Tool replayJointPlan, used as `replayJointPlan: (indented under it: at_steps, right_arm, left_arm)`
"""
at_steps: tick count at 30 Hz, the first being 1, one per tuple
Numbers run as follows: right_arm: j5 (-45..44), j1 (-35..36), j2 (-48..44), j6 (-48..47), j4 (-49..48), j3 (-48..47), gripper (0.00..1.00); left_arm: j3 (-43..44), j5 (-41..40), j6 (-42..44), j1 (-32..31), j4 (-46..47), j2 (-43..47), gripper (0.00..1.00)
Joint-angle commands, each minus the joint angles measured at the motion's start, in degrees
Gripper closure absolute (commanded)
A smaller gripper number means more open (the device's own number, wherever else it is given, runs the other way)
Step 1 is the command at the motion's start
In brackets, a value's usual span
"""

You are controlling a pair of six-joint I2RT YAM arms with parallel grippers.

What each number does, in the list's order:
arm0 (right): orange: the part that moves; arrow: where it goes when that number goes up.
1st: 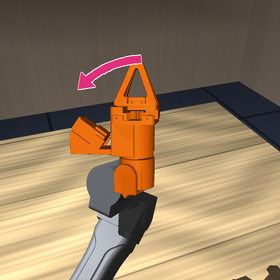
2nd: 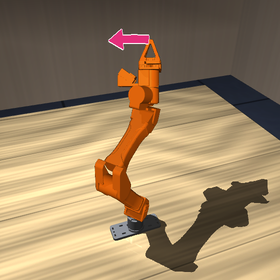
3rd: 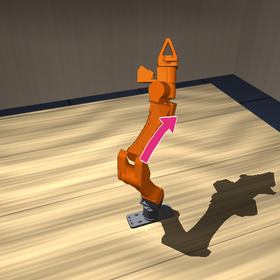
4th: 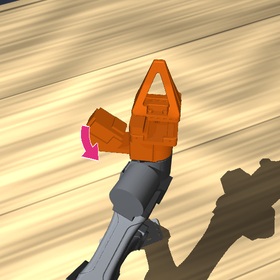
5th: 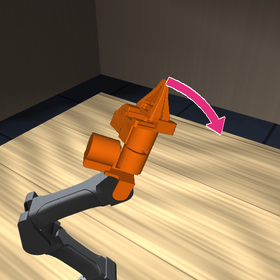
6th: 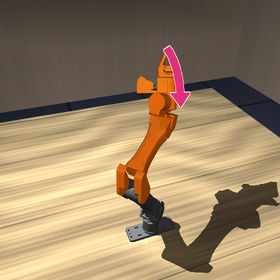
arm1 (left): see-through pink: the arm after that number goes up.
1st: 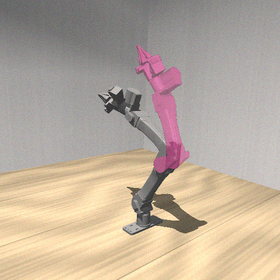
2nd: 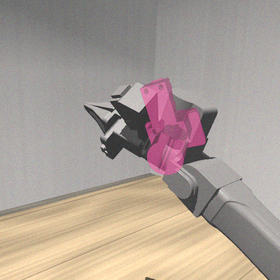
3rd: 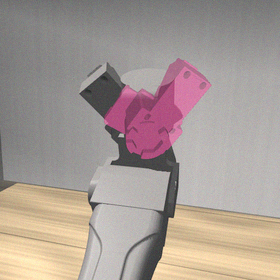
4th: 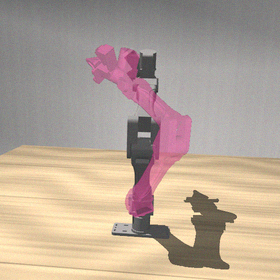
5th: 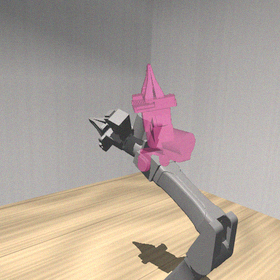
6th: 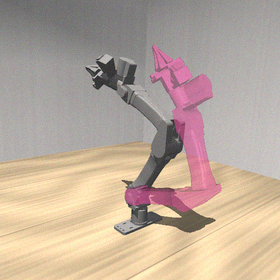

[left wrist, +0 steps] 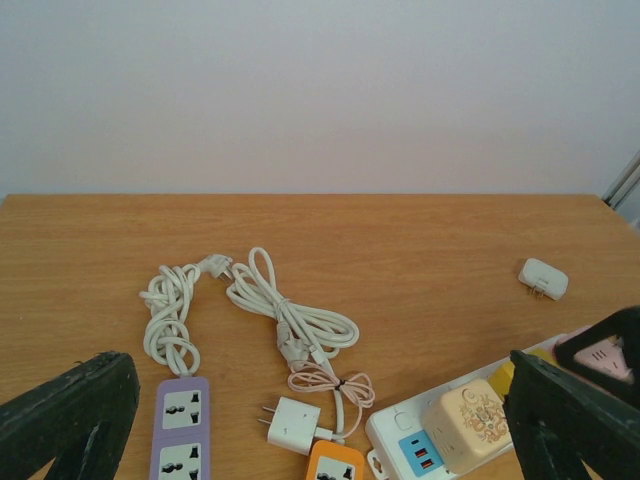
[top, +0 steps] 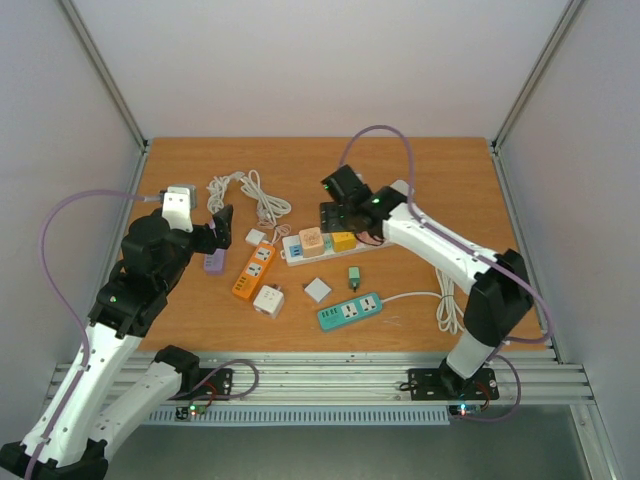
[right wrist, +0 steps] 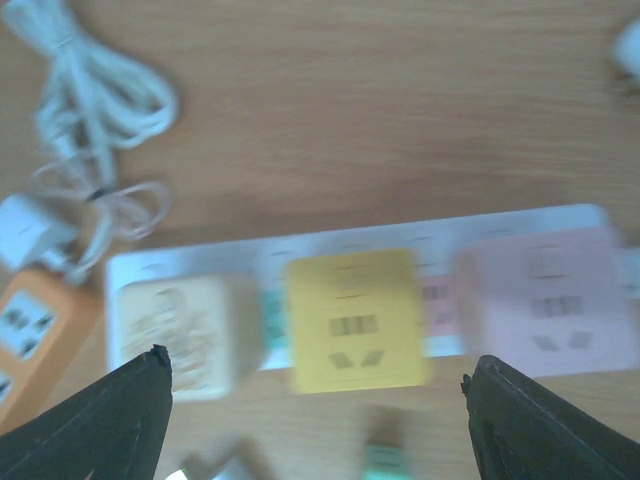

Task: Insert the plug

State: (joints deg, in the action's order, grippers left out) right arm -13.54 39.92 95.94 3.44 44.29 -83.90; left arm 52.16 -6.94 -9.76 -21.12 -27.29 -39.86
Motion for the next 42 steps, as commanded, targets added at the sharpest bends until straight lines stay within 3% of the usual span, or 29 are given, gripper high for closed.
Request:
replayJointPlan:
  at_steps: [1,7,13,26,35,42]
  right_arm:
    - [-5.7,-7.0,-4.2,3.0,-0.2,4.8,0.17]
    - [-1.5,-17.5,-2.8,8.7,-0.4,7.5,0.1]
    - [1.8,-23.4,6.0,14.9,-1.1,1.8,0.01]
    - [-8.0,-26.2,33.5,21.1,13.7,-31.1,0.01]
    - [5.8,-29.7,43.1,16.9,11.4,-38.2,0.01]
    - [4.0,-29.7,48.3,17.0,15.7,-43.4,0.02]
  left_arm:
    - [1.0,0.3,-0.4,-0.1,1.5,-0.1,0.01]
    - [1.0,0.5,-0.4,-0.1,1.5,-0.3,0.01]
    - [1.0,0.7,-0.4,-0.1,1.4,-0.5,0.01]
    - [1.2,1.1,-0.6,-0.1,1.5,-0.8,0.01]
    - [1.1,1.9,-1.0,-0.1,1.7,-1.5,0.01]
    - [1.0,1.9,-1.1,-0.1,1.6,-1.7,0.01]
